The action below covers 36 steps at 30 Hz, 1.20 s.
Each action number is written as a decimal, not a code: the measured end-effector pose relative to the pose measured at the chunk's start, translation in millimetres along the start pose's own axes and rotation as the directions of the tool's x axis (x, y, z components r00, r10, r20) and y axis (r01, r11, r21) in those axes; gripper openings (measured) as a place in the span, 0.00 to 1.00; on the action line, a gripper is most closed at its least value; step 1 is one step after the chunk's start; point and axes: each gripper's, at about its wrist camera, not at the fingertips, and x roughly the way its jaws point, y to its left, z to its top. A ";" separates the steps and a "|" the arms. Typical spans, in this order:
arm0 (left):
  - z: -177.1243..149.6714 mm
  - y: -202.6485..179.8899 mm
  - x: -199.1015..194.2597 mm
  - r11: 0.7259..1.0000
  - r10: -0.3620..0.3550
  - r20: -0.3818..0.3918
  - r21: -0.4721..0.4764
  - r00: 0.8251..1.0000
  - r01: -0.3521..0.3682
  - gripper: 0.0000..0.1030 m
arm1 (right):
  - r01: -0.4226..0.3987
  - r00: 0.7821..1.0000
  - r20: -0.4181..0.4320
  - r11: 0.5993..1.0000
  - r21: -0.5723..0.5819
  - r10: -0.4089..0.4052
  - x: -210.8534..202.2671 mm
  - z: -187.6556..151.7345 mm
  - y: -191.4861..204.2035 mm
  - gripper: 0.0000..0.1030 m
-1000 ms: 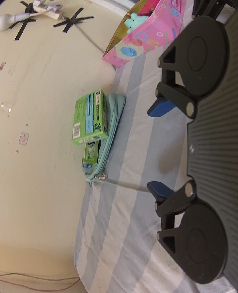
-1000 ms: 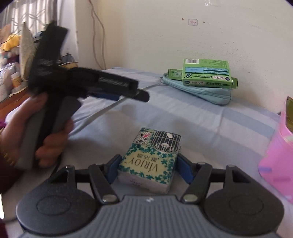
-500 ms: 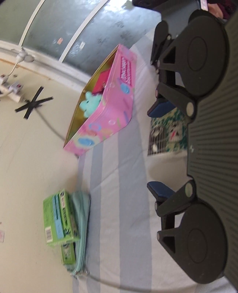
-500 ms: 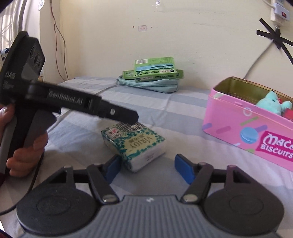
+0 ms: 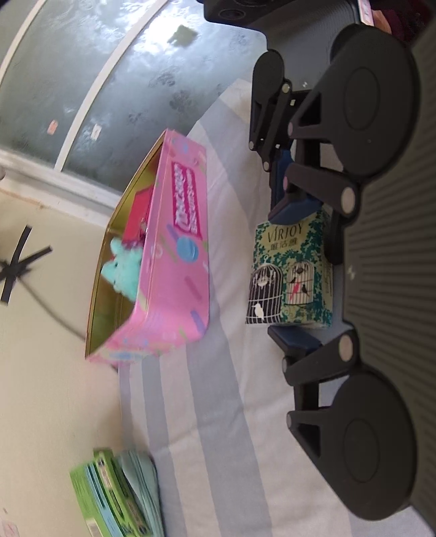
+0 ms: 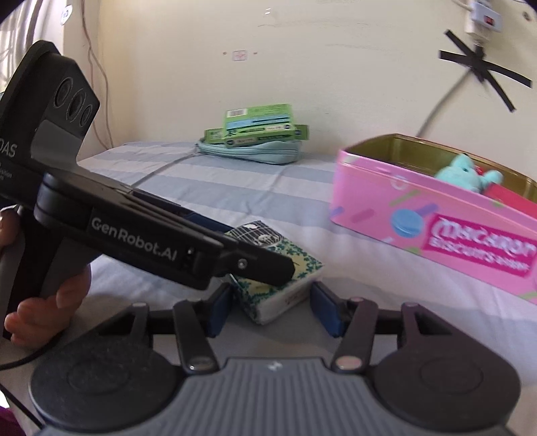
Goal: Organize objects
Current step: 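Carry the tissue pack into the pink tin and open the right gripper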
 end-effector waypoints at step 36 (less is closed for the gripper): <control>119.9 -53.6 85.6 0.980 0.197 0.194 -0.057 0.961 -0.189 0.76 | 0.364 0.878 0.263 0.914 0.179 -0.401 14.3 55.7 -102.4 0.60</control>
